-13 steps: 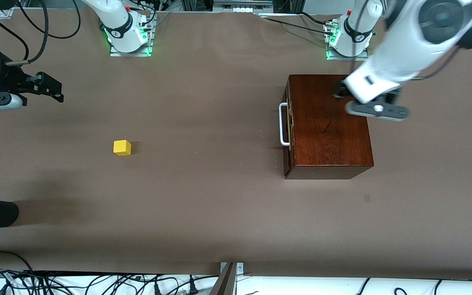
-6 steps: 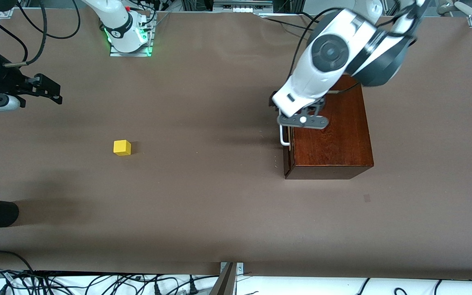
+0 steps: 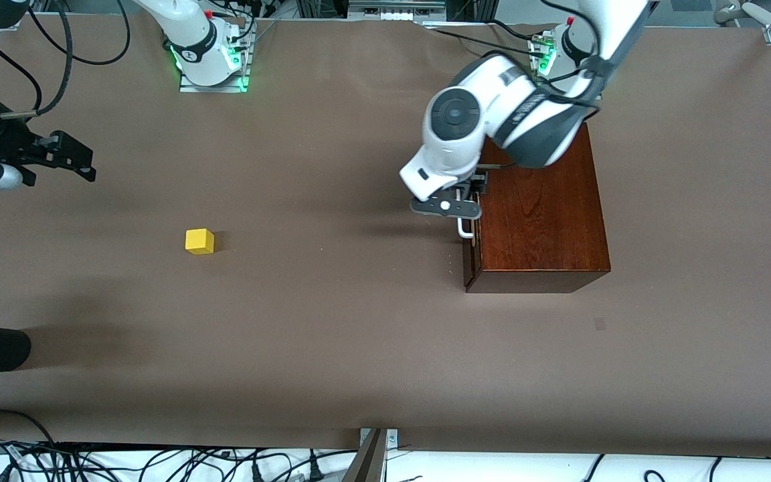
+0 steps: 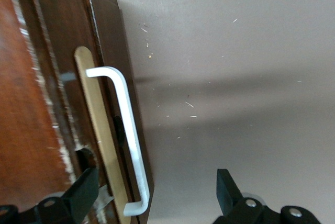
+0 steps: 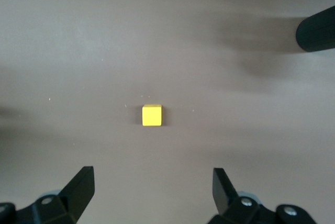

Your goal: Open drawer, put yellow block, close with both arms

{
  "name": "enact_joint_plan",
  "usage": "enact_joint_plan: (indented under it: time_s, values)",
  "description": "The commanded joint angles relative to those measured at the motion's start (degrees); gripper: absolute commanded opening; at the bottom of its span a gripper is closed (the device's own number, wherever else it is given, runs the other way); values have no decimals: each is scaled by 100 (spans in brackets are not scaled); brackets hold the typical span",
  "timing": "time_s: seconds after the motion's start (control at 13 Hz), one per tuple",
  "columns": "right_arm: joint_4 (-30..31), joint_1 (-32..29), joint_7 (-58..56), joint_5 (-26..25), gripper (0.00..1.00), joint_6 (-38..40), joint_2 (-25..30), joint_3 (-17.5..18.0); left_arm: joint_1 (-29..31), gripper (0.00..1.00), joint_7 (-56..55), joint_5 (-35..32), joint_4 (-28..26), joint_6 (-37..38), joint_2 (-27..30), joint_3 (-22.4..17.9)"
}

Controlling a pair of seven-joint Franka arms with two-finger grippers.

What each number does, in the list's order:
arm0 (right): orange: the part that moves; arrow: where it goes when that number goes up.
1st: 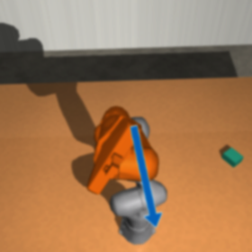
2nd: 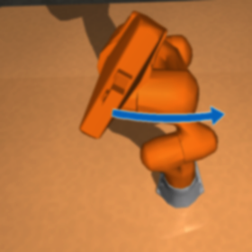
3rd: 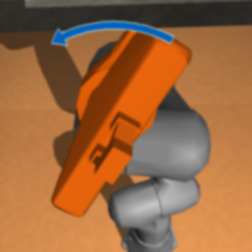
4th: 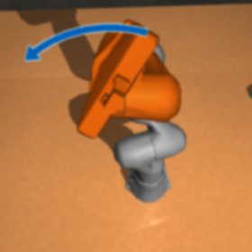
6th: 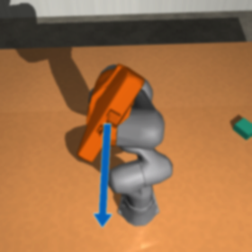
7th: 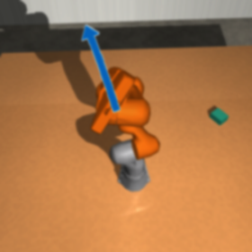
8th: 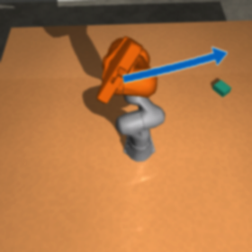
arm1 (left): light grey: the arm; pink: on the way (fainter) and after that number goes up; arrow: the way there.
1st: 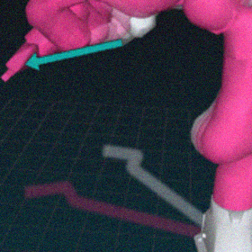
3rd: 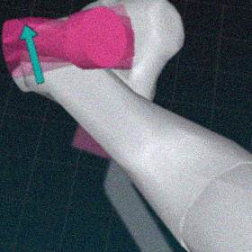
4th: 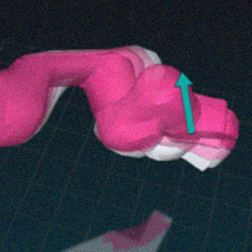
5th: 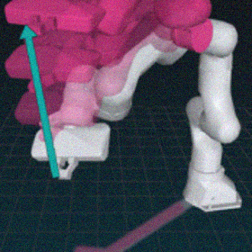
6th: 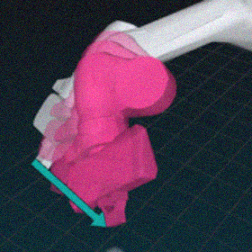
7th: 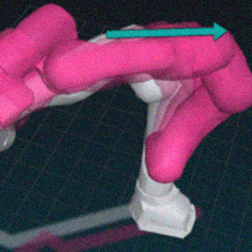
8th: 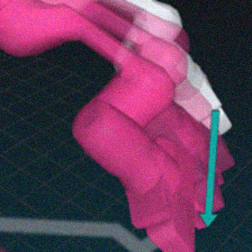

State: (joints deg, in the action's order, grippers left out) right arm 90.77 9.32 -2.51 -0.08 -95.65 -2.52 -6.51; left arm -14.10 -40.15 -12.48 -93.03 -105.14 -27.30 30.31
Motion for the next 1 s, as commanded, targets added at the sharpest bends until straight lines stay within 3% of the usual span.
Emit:
enact_joint_plan:
  time_s: [0.0, 0.46, 0.69, 0.92]
  values:
    - [-129, -36, 23, -71, 100, -94, -64, -25, -93, 100, -204, -473, -22, -51, -161, 10]
    - [-129, 8, -12, -114, 100, -94, -117, -17, -110, 100, -318, -756, -180, -42, -293, -25]
    - [-112, 8, 32, -97, 100, 380, -126, -8, -137, 100, -510, -991, -172, -51, -512, -17]
    - [-112, 34, -21, -18, 100, 354, -451, 1, -295, 100, -862, -1212, -163, -94, -697, -17]
